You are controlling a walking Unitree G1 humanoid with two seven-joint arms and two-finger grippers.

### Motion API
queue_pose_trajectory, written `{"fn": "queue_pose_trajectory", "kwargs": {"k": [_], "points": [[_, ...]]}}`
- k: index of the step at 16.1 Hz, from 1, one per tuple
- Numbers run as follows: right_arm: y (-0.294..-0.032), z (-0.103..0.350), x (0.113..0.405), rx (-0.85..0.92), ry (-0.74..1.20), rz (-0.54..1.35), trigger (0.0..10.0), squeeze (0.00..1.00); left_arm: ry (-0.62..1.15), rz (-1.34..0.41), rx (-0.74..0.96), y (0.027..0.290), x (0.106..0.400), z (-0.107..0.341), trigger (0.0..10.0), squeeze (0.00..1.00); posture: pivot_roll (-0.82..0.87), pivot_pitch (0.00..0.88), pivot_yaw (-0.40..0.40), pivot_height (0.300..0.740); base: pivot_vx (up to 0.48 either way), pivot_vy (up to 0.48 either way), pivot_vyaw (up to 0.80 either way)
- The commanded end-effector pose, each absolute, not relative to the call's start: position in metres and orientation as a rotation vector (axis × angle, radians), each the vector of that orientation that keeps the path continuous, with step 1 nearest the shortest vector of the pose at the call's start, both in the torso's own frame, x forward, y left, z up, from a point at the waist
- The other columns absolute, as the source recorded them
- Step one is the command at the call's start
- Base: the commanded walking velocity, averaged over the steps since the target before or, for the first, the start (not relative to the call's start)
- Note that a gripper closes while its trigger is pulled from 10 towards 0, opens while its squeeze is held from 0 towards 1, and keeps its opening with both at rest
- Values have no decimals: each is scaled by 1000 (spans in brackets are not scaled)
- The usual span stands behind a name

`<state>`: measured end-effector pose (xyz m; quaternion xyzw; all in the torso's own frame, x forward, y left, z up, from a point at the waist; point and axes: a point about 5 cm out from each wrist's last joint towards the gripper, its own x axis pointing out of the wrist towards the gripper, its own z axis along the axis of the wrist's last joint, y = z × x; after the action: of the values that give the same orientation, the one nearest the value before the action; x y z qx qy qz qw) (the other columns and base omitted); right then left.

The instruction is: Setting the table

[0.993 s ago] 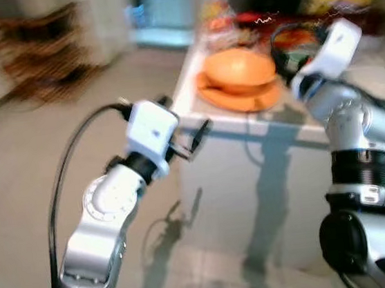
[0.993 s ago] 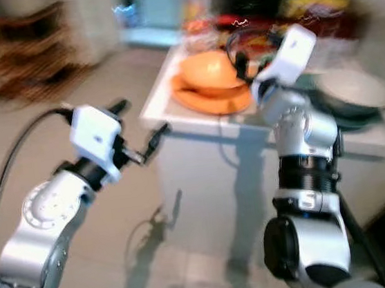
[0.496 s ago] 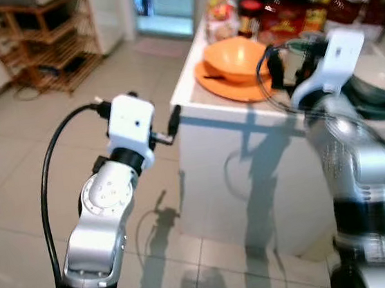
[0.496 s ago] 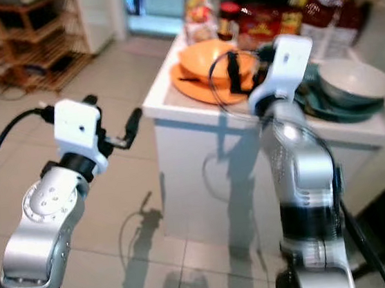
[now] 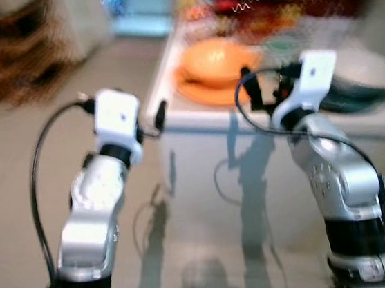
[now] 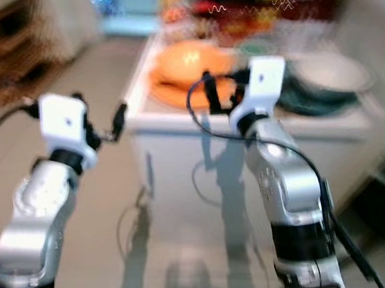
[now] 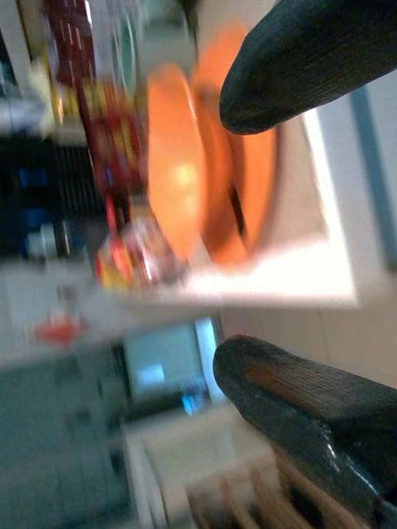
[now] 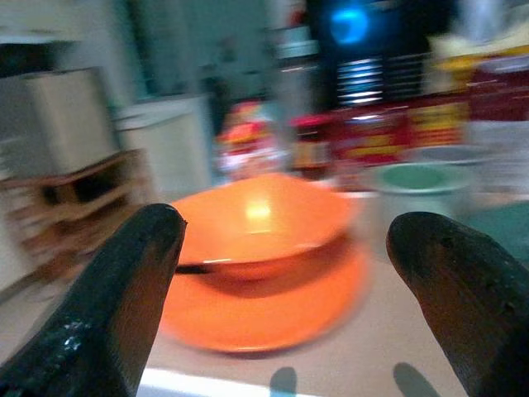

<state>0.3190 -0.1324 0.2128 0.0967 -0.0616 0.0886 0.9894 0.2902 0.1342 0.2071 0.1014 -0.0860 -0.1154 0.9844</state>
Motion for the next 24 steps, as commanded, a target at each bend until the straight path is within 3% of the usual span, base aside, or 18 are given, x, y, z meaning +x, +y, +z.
{"fn": "queue_pose_trajectory", "kwargs": {"k": [1,15,24], "points": [[-139,210,318,181,-110,161,10000,0,-186,-251,199,128,291,210,10000,0,67,0,-72,740,352,0,0],[-123,217,321,171,-107,282,10000,0,-195,-203,229,140,291,214,10000,0,100,0,-88,740,339,0,0],[-131,211,324,201,-38,186,10000,0,-187,-331,245,125,285,211,10000,0,94,0,-81,740,0,0,0]]}}
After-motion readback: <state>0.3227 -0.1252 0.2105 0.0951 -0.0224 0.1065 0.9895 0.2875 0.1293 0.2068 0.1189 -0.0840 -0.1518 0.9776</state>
